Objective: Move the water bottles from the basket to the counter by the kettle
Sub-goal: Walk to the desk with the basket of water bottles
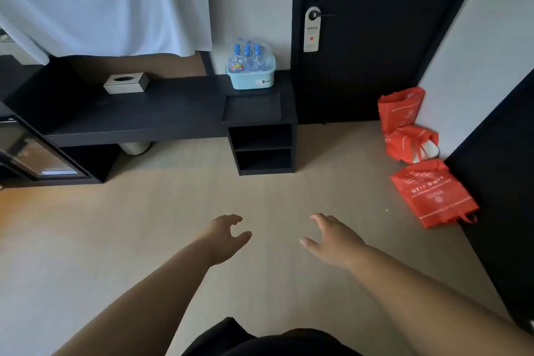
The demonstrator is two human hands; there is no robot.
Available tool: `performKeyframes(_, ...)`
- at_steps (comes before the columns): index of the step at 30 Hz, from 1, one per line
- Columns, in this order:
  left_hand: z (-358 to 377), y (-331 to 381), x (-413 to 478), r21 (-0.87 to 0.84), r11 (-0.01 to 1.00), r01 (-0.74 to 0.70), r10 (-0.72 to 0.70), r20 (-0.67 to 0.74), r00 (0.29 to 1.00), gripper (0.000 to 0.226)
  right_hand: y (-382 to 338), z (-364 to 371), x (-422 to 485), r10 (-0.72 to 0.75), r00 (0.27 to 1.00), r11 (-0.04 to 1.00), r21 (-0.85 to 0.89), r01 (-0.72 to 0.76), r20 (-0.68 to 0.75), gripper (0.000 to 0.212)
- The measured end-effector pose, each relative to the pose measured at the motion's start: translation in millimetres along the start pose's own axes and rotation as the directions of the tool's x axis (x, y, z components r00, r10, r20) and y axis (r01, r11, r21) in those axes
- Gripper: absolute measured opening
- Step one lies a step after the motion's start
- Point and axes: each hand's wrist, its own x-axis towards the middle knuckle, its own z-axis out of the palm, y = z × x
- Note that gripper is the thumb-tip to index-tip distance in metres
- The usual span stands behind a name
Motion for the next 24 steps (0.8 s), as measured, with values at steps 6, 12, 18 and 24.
performKeyframes(6, -0.5, 4.5, 4.4, 0.096, 0.995, 0.001, -0.005, 0.040, 0.999, 0.070, 6.8, -3.0, 16.9, 0.012, 0.997, 0.999, -0.033, -0.010, 0.076, 0.079)
performKeyframes(12, -13.2, -2.7, 31.7, 0.103, 0.995, 0.007, -0.012, 0.048, 0.999, 0.070, -3.4, -8.7, 50.2, -0.005, 0.995, 0.999, -0.041, 0.009, 0.101, 0.082)
performKeyframes(18, -34.8, -12.8, 86.4, 0.155, 0.988, -0.017, 0.007, 0.070, 0.998, 0.072, -22.1, -18.5, 98.9, 0.010, 0.994, 0.998, -0.058, -0.003, 0.111, 0.079)
performKeyframes(24, -77.2, -19.9, 154.4, 0.205, 0.976, -0.078, 0.061, 0.091, 0.994, 0.076, -60.8, -32.7, 161.2, 0.026, 0.992, 0.996, -0.088, -0.016, 0.120, 0.079)
